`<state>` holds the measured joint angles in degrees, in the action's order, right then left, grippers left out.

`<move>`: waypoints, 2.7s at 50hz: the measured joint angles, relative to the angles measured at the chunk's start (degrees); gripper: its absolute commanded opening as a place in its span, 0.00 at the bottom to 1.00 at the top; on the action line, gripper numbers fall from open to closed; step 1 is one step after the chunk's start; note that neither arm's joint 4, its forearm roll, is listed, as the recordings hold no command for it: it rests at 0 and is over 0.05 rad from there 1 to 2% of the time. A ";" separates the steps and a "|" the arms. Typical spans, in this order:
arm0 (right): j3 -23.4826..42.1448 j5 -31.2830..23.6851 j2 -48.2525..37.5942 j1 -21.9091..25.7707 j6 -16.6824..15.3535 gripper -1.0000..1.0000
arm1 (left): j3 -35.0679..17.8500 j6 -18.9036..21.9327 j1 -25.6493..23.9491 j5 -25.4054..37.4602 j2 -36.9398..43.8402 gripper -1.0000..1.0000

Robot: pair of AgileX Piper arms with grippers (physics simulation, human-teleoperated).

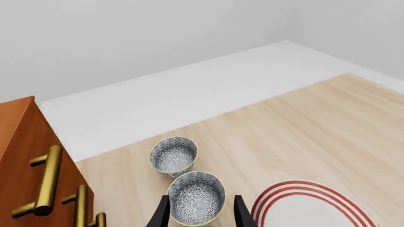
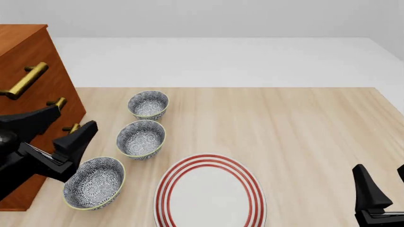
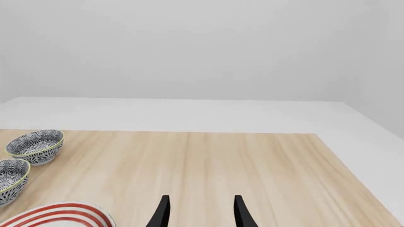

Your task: Pick up the bowl and put it in the middle on the plate.

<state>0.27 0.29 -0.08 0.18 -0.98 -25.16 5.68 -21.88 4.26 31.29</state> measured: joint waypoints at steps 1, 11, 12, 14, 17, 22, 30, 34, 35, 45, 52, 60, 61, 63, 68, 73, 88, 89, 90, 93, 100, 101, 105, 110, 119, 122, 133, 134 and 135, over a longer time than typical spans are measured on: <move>0.00 -0.03 -0.01 -0.01 0.06 1.00 | -0.56 0.41 -0.25 0.16 1.00 1.00; 0.00 0.02 -0.01 0.02 -0.02 1.00 | -4.84 3.70 -2.08 1.20 10.46 1.00; 0.00 0.02 -0.01 0.02 -0.01 1.00 | -5.22 3.91 -2.19 1.32 11.29 1.00; 0.00 -0.03 -0.02 0.01 0.08 1.00 | -5.99 4.32 -2.35 1.63 13.02 1.00; 0.00 -0.01 -0.01 0.02 0.02 1.00 | -7.06 5.04 -2.53 2.10 15.72 1.00; 0.05 -0.10 0.00 0.02 0.07 1.00 | -8.58 6.58 -2.85 2.88 20.50 1.00; 0.10 -0.13 0.01 0.04 0.01 1.00 | -11.83 7.26 -3.52 4.62 26.96 1.00; 0.10 -0.18 0.01 0.04 0.09 1.00 | -13.35 7.74 -4.12 5.58 29.80 1.00; 0.11 -0.18 0.01 0.04 0.07 1.00 | -13.62 8.07 -4.15 5.66 30.44 1.00; 0.14 -0.20 0.02 0.05 0.04 1.00 | -15.35 11.29 -4.04 6.05 36.38 1.00; 0.13 -0.18 0.02 0.06 0.03 1.00 | -15.67 12.68 -3.98 6.03 40.16 1.00; 0.09 -0.14 0.01 0.07 0.05 1.00 | -16.00 13.59 -3.98 6.07 43.47 1.00; 0.09 -0.16 0.01 0.07 0.09 1.00 | -16.05 13.68 -3.98 6.09 43.79 1.00; 0.10 -0.18 0.01 0.07 0.10 1.00 | -16.15 13.86 -3.99 6.14 44.42 1.00; 0.10 -0.17 0.01 0.08 0.09 1.00 | -16.45 14.54 -3.89 6.36 45.94 1.00; 0.10 -0.16 0.02 0.09 0.06 1.00 | -16.82 15.02 -3.81 6.69 47.10 1.00; 0.07 -0.15 0.02 0.09 0.08 1.00 | -16.48 15.64 -3.35 5.31 51.64 1.00; 0.06 -0.12 0.02 0.09 0.07 1.00 | -16.47 15.74 -3.21 5.16 51.97 1.00; 0.05 -0.11 0.01 0.09 0.06 1.00 | -16.46 15.84 -3.07 5.02 52.28 1.00; 0.04 -0.12 0.01 0.09 0.12 1.00 | -16.45 16.21 -2.65 4.64 53.23 1.00; 0.04 -0.11 0.01 0.10 0.09 1.00 | -17.14 17.08 -1.53 4.01 55.95 1.00; 0.04 -0.12 0.01 0.10 0.11 1.00 | -17.34 17.30 -1.23 3.94 56.39 1.00; 0.04 -0.10 0.01 0.10 0.08 1.00 | -18.11 17.87 -0.60 3.87 57.92 1.00; 0.05 -0.12 0.01 0.11 0.10 1.00 | -19.14 18.13 -0.38 4.04 59.41 1.00; 0.12 -0.19 0.01 0.11 0.11 1.00 | -19.80 17.83 -1.05 3.74 61.56 1.00; 0.11 -0.19 0.01 0.11 0.12 1.00 | -19.79 17.71 -1.22 3.47 62.17 1.00; 0.02 -0.08 -0.01 0.12 0.12 1.00 | -19.57 17.45 -1.36 2.91 63.46 1.00; 0.01 -0.06 -0.01 0.12 0.10 1.00 | -19.53 17.44 -1.34 2.85 63.55 1.00; 0.00 -0.05 -0.01 0.13 0.09 1.00 | -19.49 17.42 -1.32 2.78 63.66 1.00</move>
<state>0.27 0.24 -0.09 0.31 -0.88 -44.65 23.10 -23.20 7.03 94.96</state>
